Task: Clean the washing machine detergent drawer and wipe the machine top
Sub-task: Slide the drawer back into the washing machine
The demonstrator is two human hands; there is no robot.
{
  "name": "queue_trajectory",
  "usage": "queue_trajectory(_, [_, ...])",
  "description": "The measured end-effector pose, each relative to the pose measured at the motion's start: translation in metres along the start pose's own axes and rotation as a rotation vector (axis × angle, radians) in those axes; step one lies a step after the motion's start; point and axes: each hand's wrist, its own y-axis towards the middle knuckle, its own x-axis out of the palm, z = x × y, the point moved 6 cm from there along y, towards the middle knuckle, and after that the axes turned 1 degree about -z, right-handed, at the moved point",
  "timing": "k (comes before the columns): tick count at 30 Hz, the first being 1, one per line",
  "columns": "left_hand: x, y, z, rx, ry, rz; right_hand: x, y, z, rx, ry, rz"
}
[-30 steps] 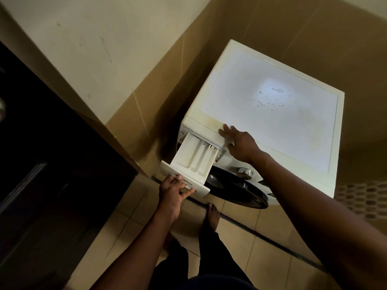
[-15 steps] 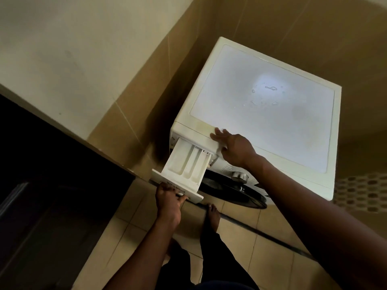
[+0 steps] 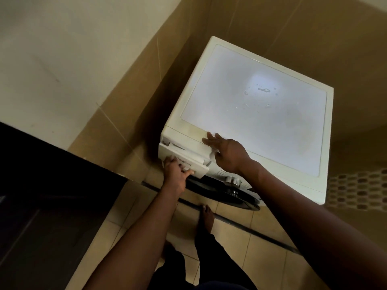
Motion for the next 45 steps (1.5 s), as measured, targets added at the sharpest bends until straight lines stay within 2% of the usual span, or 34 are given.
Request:
queue_trajectory(3, [0.031, 0.016, 0.004, 0.021, 0.05, 0.014, -0.003, -0.001, -0.002, -0.014, 0.019, -0.001])
queue_trajectory(9, [0.022, 0.021, -0.004, -0.016, -0.019, -0.059, -0.008, 0.001, 0.001, -0.026, 0.027, -0.025])
queue_trajectory(13, [0.019, 0.019, -0.002, -0.006, -0.041, -0.072, -0.004, 0.002, 0.006, -0.014, -0.007, -0.037])
queue_trajectory(17, [0.019, 0.013, -0.004, 0.027, -0.062, -0.153, 0.001, 0.001, 0.007, -0.024, -0.031, -0.044])
queue_trajectory(25, [0.015, 0.016, 0.006, 0.06, 0.082, -0.161, 0.002, 0.002, 0.008, -0.033, -0.043, -0.038])
queue_trajectory(35, [0.009, 0.017, 0.014, 0.065, 0.158, -0.258, 0.003, 0.005, 0.008, -0.041, -0.019, -0.02])
queue_trajectory(39, [-0.012, 0.001, 0.011, 0.064, 0.175, -0.307, 0.004, 0.004, 0.008, -0.032, -0.015, -0.007])
queue_trajectory(45, [-0.082, -0.027, -0.006, 0.02, 0.193, -0.304, 0.006, 0.004, 0.003, -0.023, -0.063, -0.021])
